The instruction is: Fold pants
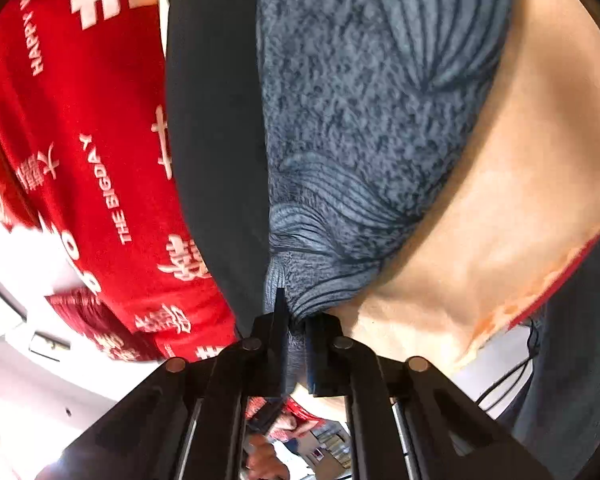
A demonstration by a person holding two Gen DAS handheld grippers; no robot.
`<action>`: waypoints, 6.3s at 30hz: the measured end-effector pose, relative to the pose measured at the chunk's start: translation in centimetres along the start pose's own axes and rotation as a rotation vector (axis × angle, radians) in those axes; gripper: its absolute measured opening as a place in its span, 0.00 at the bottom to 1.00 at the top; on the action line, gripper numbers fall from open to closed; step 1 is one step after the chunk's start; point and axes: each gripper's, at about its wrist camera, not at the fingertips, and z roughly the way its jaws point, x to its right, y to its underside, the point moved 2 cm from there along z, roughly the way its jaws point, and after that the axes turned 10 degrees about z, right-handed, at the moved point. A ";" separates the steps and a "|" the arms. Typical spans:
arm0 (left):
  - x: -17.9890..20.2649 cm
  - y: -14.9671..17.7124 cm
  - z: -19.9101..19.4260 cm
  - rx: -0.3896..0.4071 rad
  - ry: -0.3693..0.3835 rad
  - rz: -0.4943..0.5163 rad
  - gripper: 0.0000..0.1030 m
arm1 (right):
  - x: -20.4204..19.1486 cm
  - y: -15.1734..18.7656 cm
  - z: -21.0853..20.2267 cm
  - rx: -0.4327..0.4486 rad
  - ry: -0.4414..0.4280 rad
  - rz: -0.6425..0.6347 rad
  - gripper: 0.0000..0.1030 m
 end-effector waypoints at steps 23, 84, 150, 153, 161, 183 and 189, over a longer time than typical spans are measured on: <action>5.9 -23.9 3.6 0.268 -0.404 -0.046 0.79 | -26.6 -15.9 17.0 -0.263 0.454 -0.590 0.10; 29.8 -7.7 5.3 -0.043 -0.229 0.688 0.82 | -19.2 -9.8 -4.5 0.189 0.768 -0.656 0.79; 35.2 -15.9 16.5 0.017 -0.412 0.420 0.79 | -23.4 -35.2 -13.0 0.297 0.710 -0.525 0.55; 35.4 -16.3 16.4 0.025 -0.422 0.415 0.79 | -24.0 -36.1 -12.4 0.342 0.719 -0.562 0.24; 34.2 -18.0 16.9 0.018 -0.476 0.373 0.79 | -25.6 -36.6 -12.6 0.371 0.843 -0.596 0.21; 29.0 -26.0 18.8 0.111 -0.554 0.262 0.79 | -29.2 -41.3 -5.6 0.342 0.871 -0.833 0.25; 24.7 -22.1 14.5 0.081 -0.582 0.299 0.79 | -28.8 -39.1 -9.4 0.307 0.775 -0.726 0.68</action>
